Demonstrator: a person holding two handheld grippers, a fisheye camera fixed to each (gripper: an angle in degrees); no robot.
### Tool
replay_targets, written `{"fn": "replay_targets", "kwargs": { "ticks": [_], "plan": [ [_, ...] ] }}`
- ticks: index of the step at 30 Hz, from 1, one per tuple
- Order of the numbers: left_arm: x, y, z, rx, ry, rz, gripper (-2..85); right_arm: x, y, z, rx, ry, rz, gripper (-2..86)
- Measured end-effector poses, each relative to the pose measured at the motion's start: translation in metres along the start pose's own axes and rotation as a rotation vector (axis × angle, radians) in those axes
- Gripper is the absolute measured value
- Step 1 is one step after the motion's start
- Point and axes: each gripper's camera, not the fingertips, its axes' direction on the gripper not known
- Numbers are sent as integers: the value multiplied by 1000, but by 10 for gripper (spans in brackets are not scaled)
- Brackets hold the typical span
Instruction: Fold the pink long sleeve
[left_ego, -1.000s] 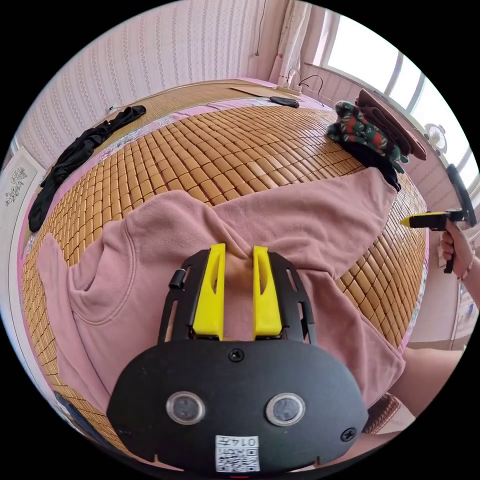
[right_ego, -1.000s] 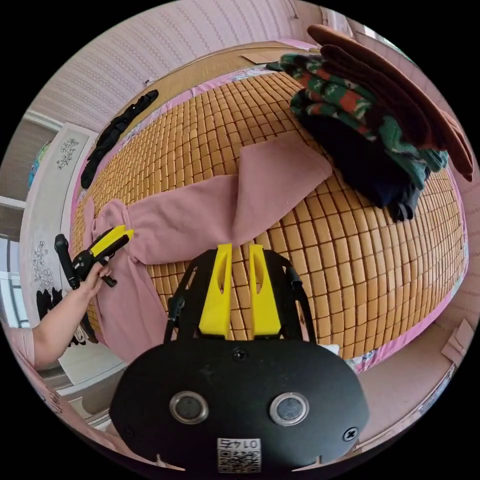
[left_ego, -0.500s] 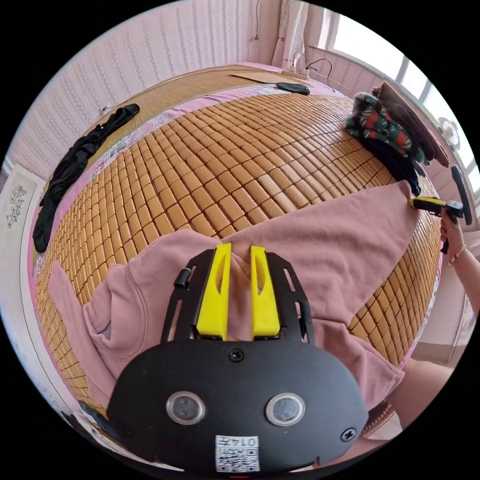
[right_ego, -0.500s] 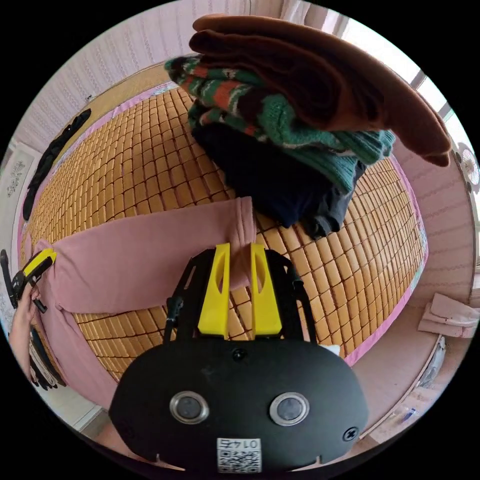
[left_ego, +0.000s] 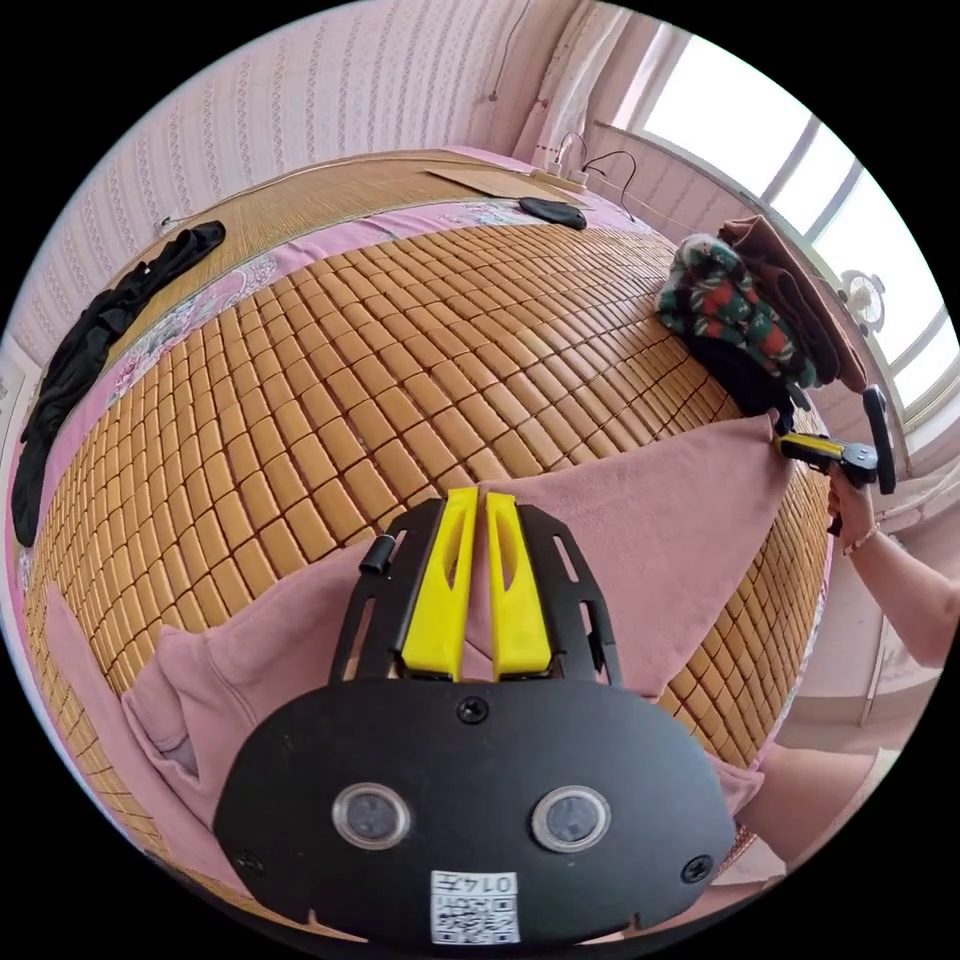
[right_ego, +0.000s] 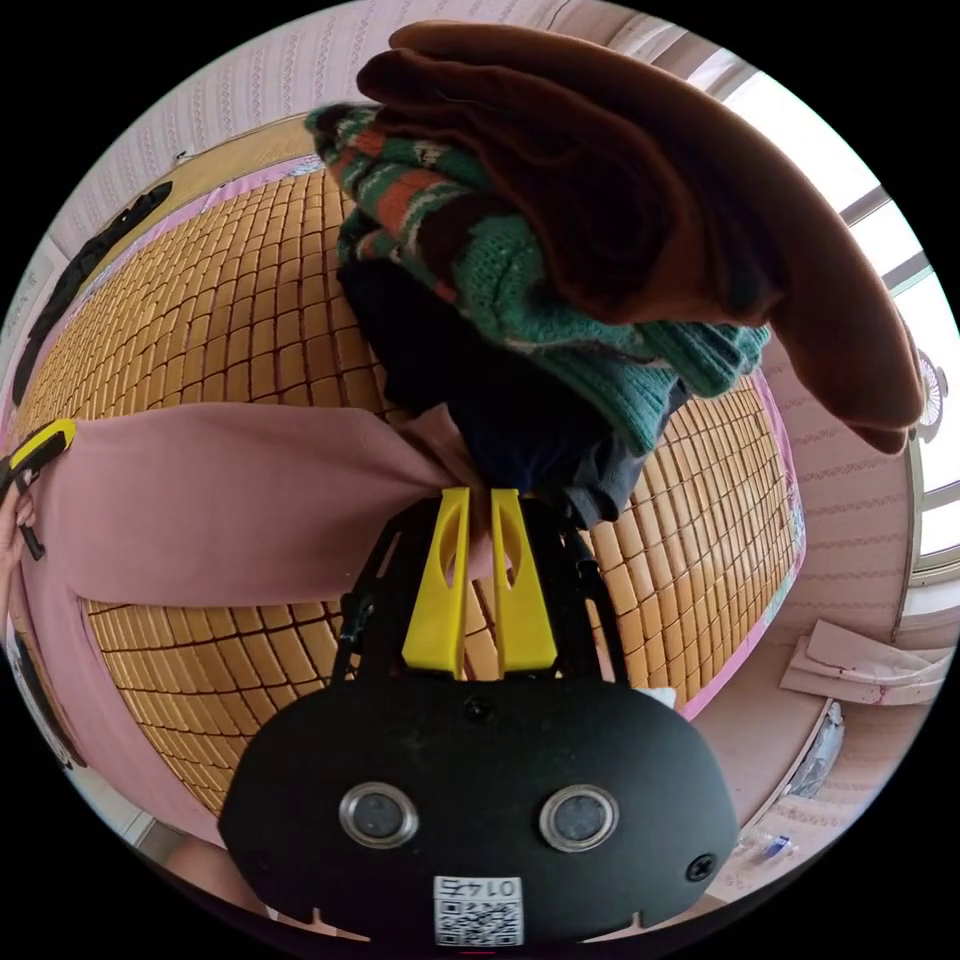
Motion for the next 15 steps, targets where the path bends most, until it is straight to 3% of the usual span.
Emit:
{"fn": "replay_targets", "kwargs": {
  "ticks": [5, 11, 15],
  "plan": [
    [-7, 35, -68, 145, 79, -32, 28, -3, -1, -15, -16, -70, 52, 51],
    [-42, 137, -165, 191, -161, -137, 54, -32, 17, -59, 44, -24, 80, 56],
    [-95, 236, -200, 88, -321, -412, 54, -114, 14, -76, 22, -255, -114, 72]
  ]
}}
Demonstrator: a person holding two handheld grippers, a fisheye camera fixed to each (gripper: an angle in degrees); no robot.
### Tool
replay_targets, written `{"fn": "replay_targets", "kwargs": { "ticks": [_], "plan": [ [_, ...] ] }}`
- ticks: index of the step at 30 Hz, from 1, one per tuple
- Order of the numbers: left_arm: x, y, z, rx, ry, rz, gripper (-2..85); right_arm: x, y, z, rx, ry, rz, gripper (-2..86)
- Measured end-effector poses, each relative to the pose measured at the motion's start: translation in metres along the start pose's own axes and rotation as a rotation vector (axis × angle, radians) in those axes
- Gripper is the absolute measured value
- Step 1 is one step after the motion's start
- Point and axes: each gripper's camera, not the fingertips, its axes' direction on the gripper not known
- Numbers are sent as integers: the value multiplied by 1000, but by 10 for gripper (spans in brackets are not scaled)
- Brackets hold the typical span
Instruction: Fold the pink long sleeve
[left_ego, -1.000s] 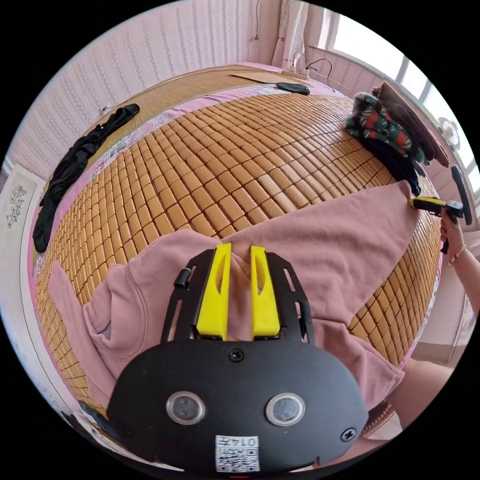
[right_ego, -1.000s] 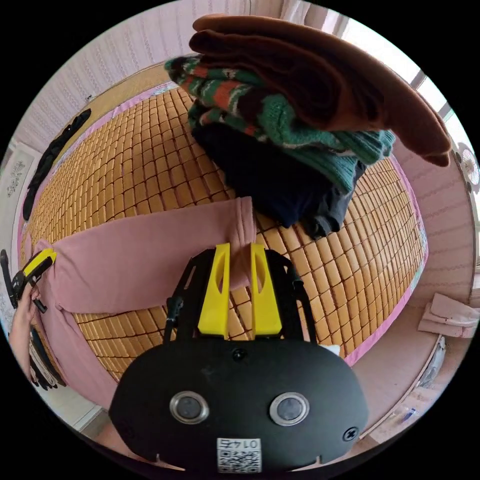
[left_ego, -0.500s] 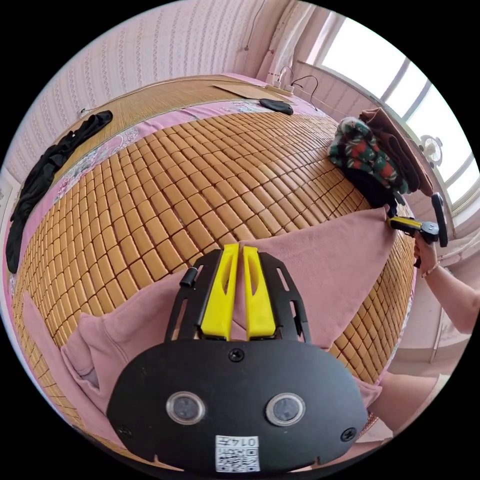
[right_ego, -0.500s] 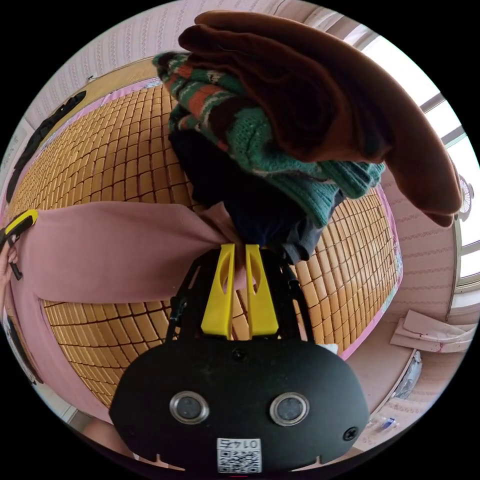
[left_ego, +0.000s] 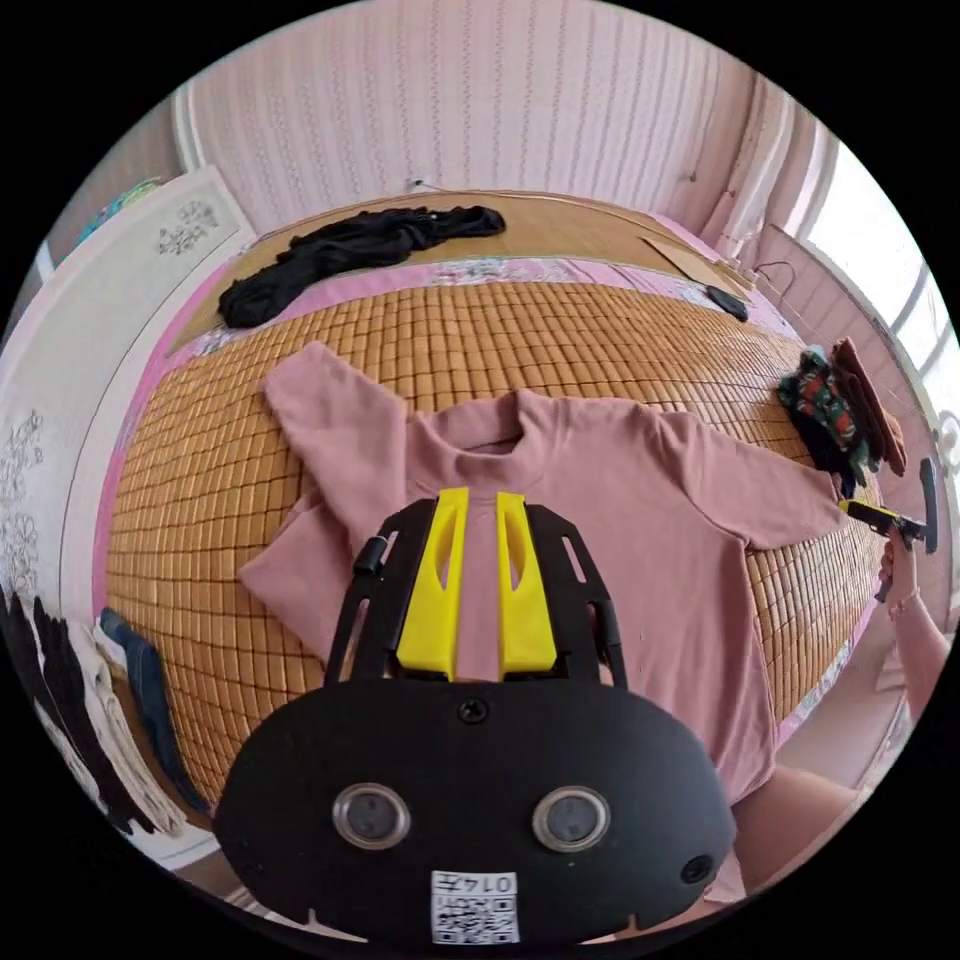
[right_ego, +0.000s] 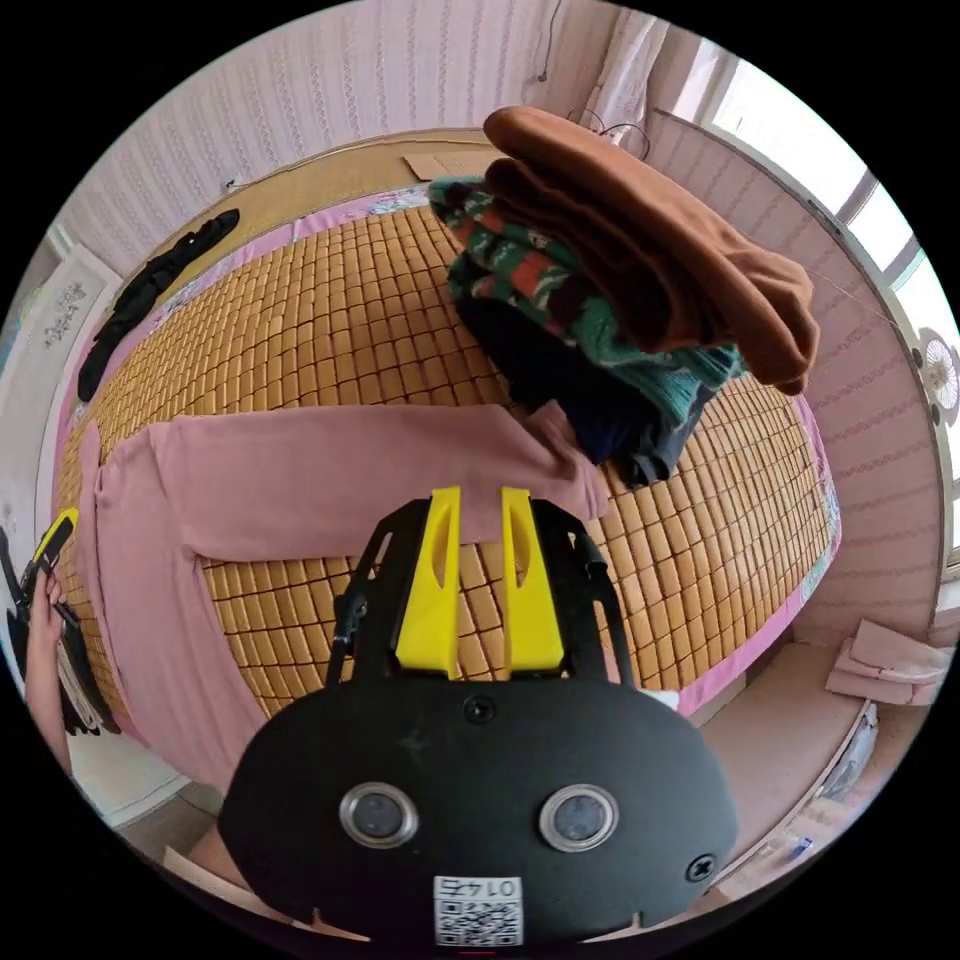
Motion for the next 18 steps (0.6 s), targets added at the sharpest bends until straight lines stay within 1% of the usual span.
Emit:
{"fn": "replay_targets", "kwargs": {
  "ticks": [1, 2, 3, 4, 6, 7, 9, 10, 11, 12, 13, 14, 15, 16, 17, 18],
  "plan": [
    [-12, 7, -4, -2, -21, -35, 54, -17, -4, 3, -9, -24, -46, 75],
    [-34, 19, -11, 13, -66, -94, 52, -53, -13, 8, -18, -64, -138, 78],
    [-52, 26, -17, 32, -97, -124, 52, -92, -22, 14, -11, -107, -232, 81],
    [-60, 28, -19, 37, -108, -132, 52, -112, -27, 17, -8, -137, -278, 82],
    [-95, 28, -22, 87, -90, -174, 56, -194, -49, 25, -6, -322, -451, 85],
    [-103, 27, -22, 108, -80, -183, 59, -215, -55, 26, -4, -369, -492, 86],
    [-132, 22, -15, 140, -54, -199, 74, -298, -74, 30, -8, -482, -637, 95],
    [-137, 20, -12, 142, -48, -198, 79, -318, -79, 30, -15, -501, -673, 100],
    [-148, 16, -4, 112, -1, -203, 109, -358, -89, 29, -44, -515, -749, 113],
    [-158, 11, 6, 62, 48, -234, 129, -393, -98, 28, -62, -504, -810, 129],
    [-162, 9, 12, 35, 61, -252, 135, -409, -103, 27, -58, -499, -832, 131],
    [-169, 8, 25, -32, 68, -268, 134, -436, -110, 26, -50, -485, -866, 137],
    [-175, 8, 40, -119, 80, -261, 120, -459, -117, 26, -50, -466, -891, 138],
    [-178, 10, 44, -128, 104, -251, 105, -470, -119, 27, -51, -459, -901, 138],
    [-185, 13, 38, -74, 171, -234, 73, -488, -123, 27, -58, -439, -920, 137],
    [-195, 15, 30, -82, 243, -270, 57, -502, -124, 27, -54, -416, -932, 136]
  ]
}}
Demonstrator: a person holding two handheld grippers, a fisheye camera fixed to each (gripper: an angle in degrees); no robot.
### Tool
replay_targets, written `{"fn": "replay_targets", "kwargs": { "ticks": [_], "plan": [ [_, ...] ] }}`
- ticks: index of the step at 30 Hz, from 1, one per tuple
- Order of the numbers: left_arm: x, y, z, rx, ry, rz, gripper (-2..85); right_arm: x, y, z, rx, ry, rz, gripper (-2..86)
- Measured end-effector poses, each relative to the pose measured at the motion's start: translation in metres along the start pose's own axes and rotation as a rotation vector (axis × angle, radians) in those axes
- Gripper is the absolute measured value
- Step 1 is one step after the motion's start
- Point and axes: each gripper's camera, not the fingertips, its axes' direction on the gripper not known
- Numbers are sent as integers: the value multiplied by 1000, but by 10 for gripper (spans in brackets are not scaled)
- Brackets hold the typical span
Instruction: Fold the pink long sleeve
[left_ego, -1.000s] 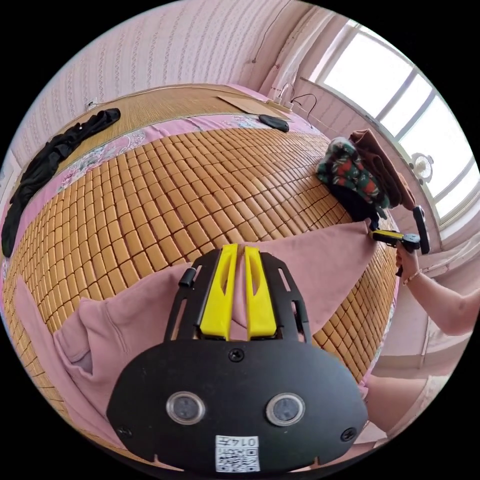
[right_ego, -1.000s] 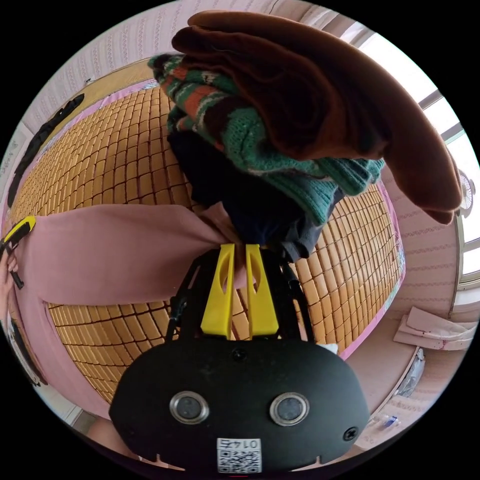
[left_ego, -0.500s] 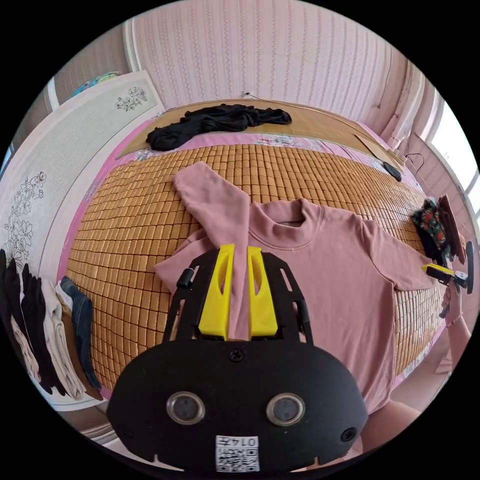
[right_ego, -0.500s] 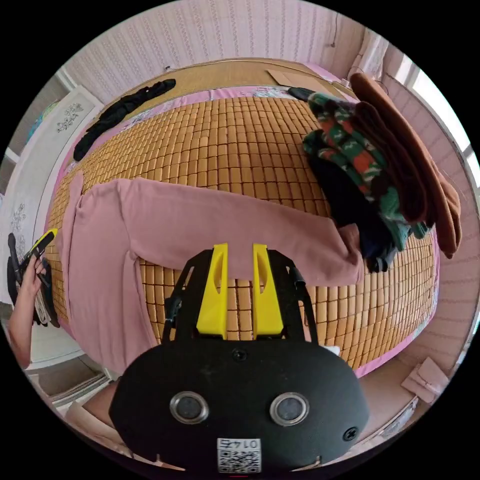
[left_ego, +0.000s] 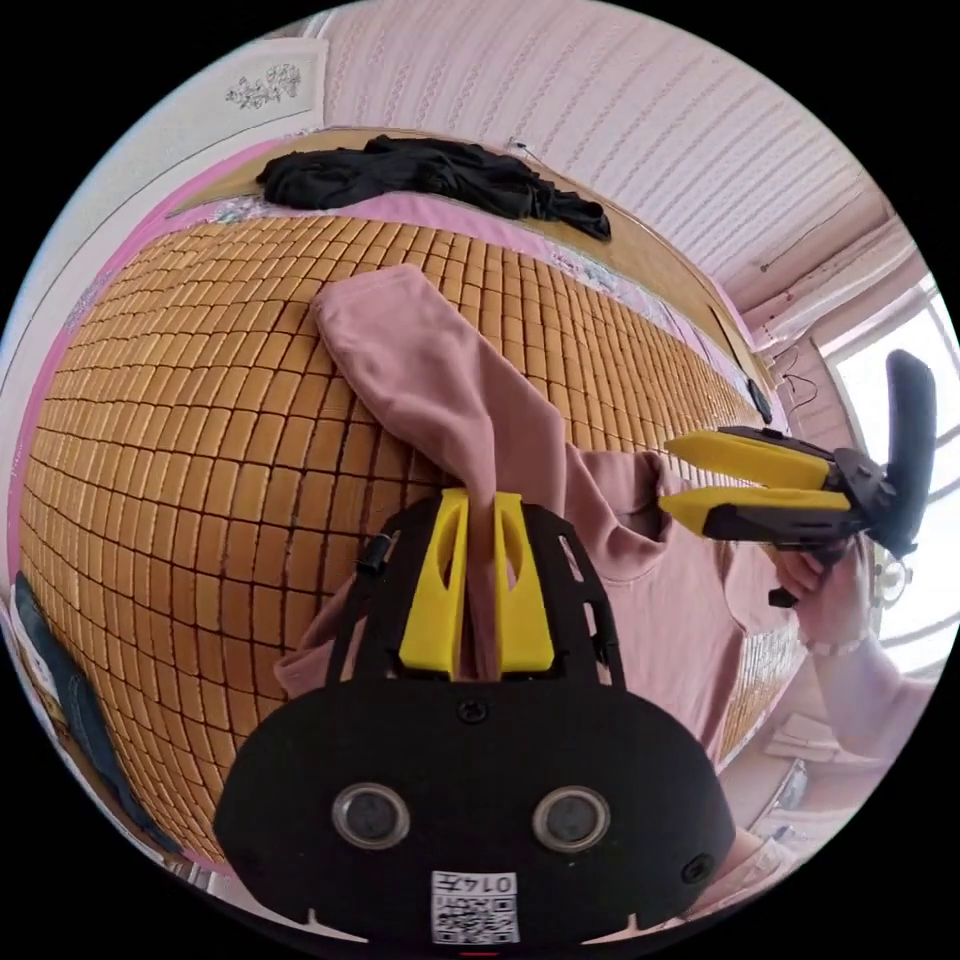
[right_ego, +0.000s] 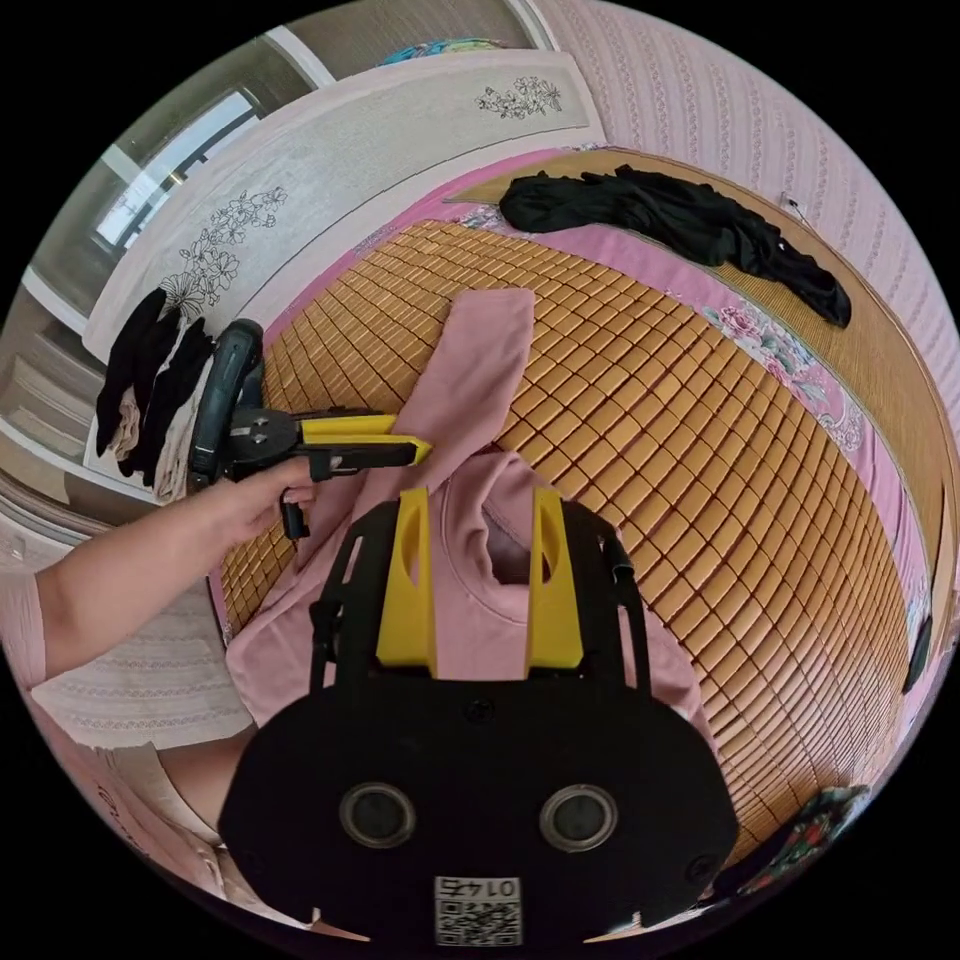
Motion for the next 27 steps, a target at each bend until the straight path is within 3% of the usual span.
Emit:
{"fn": "replay_targets", "kwargs": {
  "ticks": [4, 8, 12, 16, 21, 25, 27],
  "plan": [
    [-10, 44, -81, 220, -34, 28, 46, -17, -22, 18, -42, 47, -8, 129],
    [-42, 147, -166, 398, -140, -67, 47, -28, -38, 61, -148, 125, 15, 126],
    [-84, 250, -183, 275, -344, -275, 47, -37, -55, 80, -190, 156, 11, 79],
    [-95, 311, -186, 199, -267, -422, 50, -38, -73, 78, -211, 164, -13, 21],
    [-81, 353, -194, 215, -150, -427, 69, -29, -83, 83, -250, 240, 38, 4],
    [-81, 357, -219, 265, -185, -347, 73, -31, -82, 88, -258, 281, 40, 2],
    [-84, 358, -240, 290, -302, -281, 67, -34, -85, 91, -243, 286, 34, 2]
  ]
}}
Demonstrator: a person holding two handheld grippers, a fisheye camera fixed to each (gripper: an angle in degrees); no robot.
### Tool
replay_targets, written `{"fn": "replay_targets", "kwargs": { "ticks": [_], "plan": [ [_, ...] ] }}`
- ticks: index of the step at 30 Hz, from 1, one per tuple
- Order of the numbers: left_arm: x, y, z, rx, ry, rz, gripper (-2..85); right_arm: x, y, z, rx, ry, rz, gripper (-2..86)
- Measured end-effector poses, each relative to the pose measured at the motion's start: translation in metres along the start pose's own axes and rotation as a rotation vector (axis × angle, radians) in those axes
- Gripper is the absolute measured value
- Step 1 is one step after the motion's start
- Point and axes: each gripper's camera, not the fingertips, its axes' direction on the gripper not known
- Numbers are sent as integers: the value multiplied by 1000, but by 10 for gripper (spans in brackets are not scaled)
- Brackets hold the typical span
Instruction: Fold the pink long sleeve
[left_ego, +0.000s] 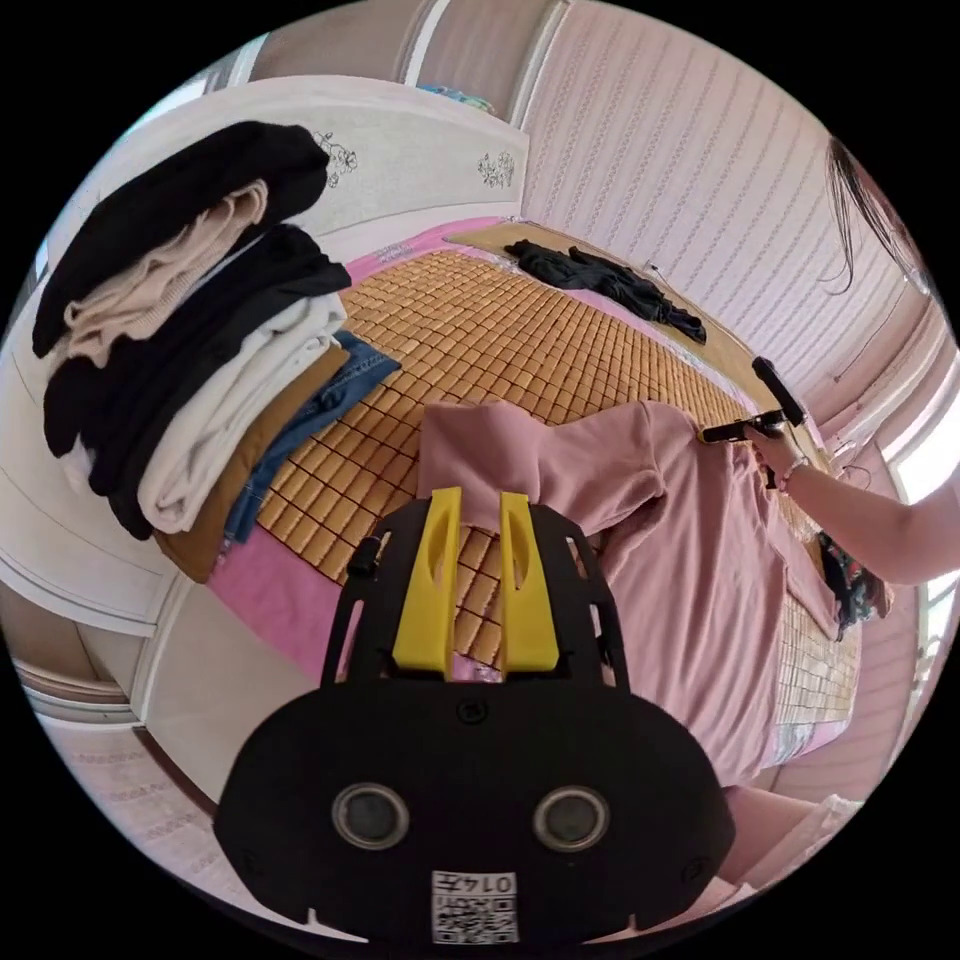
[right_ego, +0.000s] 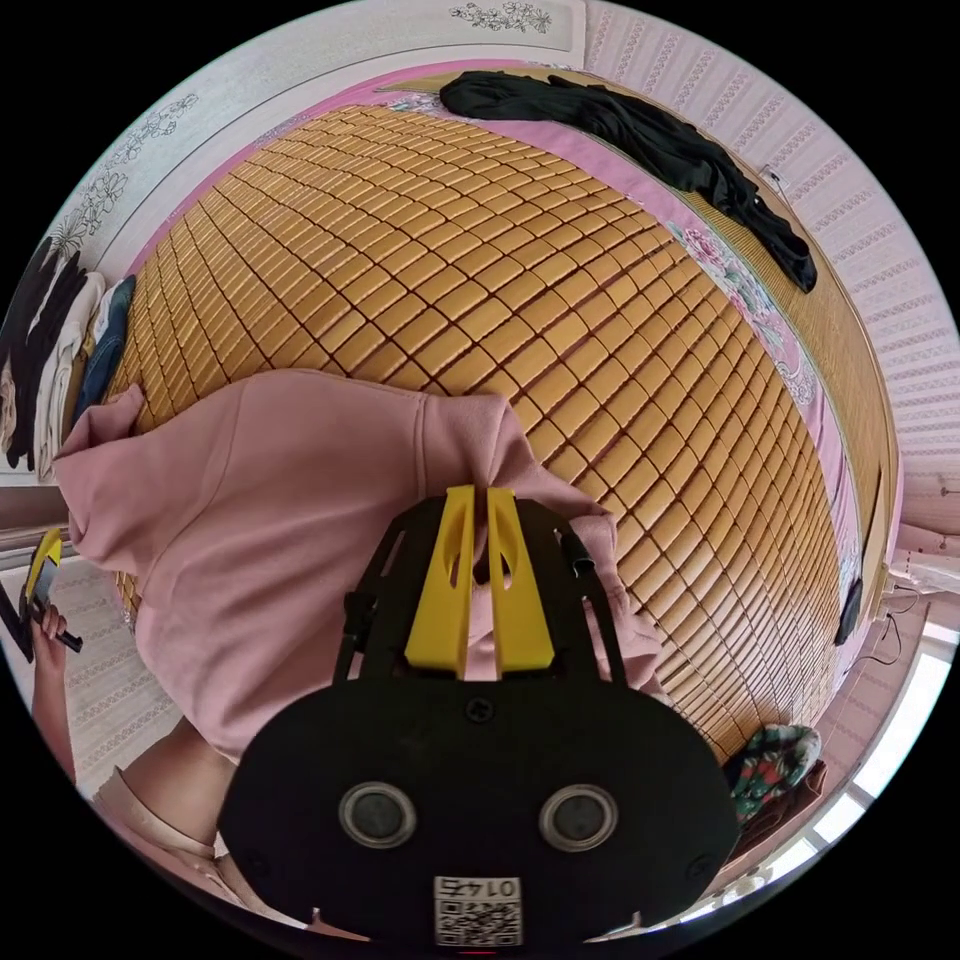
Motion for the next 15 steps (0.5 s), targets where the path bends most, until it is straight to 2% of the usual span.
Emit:
{"fn": "replay_targets", "kwargs": {
  "ticks": [3, 6, 10, 12, 14, 15],
  "plan": [
    [-18, -13, 4, 0, -133, 28, 59, -3, -7, 1, -9, -17, 19, 4],
    [-37, -38, 41, -9, -153, -20, 65, 2, -10, 1, -3, -63, 55, 5],
    [-43, -64, 90, -104, 31, -120, 89, 12, -9, 1, 16, -144, 102, 4],
    [-26, -67, 109, -249, 61, -56, 39, 12, -10, 1, 12, -138, 84, 2],
    [-25, -62, 94, -213, 56, -82, 26, 9, -11, 0, 6, -113, 55, 0],
    [-31, -56, 75, -183, 66, -170, 22, 6, -11, 0, 8, -96, 40, 0]
  ]
}}
